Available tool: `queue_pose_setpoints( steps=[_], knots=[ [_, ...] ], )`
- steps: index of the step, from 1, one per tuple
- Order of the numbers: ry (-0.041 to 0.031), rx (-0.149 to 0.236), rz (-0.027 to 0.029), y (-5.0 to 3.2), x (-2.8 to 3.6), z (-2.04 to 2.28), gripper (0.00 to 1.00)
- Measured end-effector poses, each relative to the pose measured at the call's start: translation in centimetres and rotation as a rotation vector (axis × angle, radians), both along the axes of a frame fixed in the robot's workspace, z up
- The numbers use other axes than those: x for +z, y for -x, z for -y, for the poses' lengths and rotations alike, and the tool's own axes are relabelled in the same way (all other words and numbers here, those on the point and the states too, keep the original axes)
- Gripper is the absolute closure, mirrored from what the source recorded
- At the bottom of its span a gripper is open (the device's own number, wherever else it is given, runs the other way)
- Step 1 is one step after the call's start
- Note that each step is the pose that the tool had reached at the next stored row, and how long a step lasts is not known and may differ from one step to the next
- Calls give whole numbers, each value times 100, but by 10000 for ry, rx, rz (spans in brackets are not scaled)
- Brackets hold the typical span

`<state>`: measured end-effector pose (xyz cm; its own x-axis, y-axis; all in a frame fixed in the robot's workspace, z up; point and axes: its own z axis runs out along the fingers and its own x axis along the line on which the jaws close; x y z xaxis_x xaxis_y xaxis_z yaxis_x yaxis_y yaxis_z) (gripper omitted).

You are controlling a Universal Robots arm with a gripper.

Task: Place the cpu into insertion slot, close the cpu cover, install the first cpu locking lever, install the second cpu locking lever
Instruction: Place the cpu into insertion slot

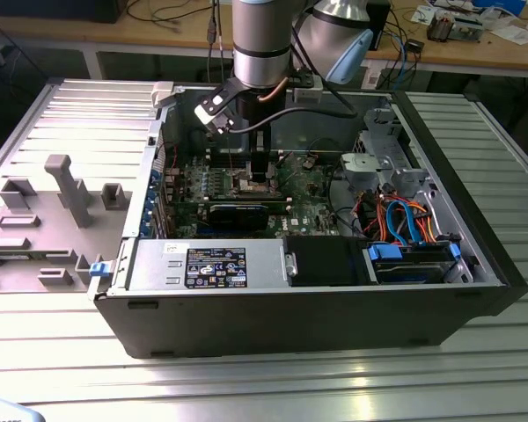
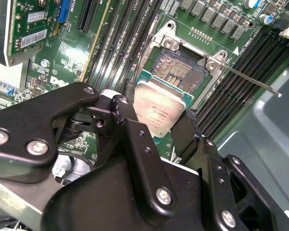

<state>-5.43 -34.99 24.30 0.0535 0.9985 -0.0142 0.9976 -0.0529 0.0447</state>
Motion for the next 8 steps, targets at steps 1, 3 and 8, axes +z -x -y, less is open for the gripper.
queue_pose_setpoints(
  steps=[1, 3, 8],
  knots=[
    [0, -4, 0, 0, 0, 0, 45],
    [0, -13, 0, 0, 0, 0, 45],
    [0, -35, 0, 0, -1, 0, 45]
  ],
)
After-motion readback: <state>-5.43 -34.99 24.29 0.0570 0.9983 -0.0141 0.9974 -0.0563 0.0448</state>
